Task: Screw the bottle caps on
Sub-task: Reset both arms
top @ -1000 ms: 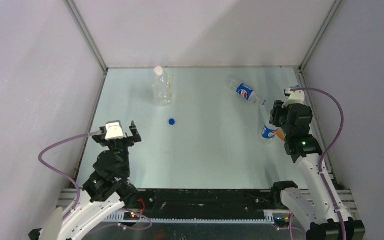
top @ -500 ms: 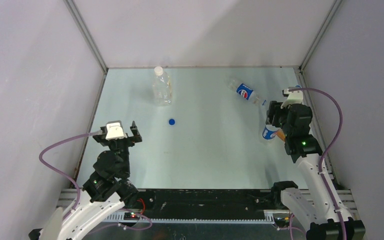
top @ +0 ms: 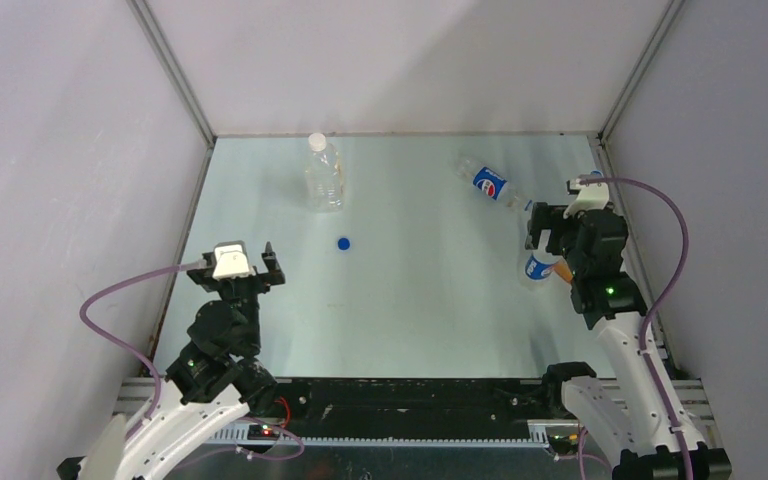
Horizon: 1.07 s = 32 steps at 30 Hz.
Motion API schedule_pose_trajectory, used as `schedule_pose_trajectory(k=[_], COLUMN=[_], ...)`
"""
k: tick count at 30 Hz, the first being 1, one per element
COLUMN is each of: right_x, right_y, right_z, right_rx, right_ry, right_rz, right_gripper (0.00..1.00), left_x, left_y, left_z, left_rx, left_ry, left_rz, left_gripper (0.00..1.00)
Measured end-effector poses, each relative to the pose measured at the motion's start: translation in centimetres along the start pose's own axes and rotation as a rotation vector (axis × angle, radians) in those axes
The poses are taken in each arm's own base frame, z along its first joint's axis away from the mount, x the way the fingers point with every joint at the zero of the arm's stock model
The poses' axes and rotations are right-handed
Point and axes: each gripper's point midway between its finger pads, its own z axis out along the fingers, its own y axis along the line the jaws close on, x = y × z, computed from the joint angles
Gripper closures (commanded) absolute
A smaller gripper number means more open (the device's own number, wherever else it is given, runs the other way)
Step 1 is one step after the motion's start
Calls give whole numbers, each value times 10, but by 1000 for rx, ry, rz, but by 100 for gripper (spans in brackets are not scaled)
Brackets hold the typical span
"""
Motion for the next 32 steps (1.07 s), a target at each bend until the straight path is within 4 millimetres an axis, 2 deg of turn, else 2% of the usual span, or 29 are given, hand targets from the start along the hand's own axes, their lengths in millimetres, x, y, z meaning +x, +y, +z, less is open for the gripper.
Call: schedule_pose_trajectory(k=[8, 11, 14, 17, 24, 28, 32], right_x=[-8, -25, -50, -76, -110, -118, -118], right_y=[0, 0, 0, -1, -13, -17, -18], right_z=[-13, -28, -52, -82, -162, -190, -200], right_rx=[-1, -4, -10, -15, 6, 15, 16], right_ry=[-12, -59, -147, -265, -539, -628, -659], right_rz=[17, 35, 48, 58, 85, 95, 94], right_gripper=[1, 1, 1, 1, 1, 1, 1], left_x=[-2, -5, -14, -37, -109, -136, -146], left_y=[-1, -3, -1, 6, 29, 37, 38], left_z=[0, 1, 0, -2, -19, -31, -34], left_rx=[7, 15, 16, 10, 54, 99, 119], left_ry=[-7, -16, -30, -67, -257, -349, -369], left_rz=[0, -10, -25, -58, -258, -347, -399], left_gripper=[0, 0, 0, 0, 0, 0, 0])
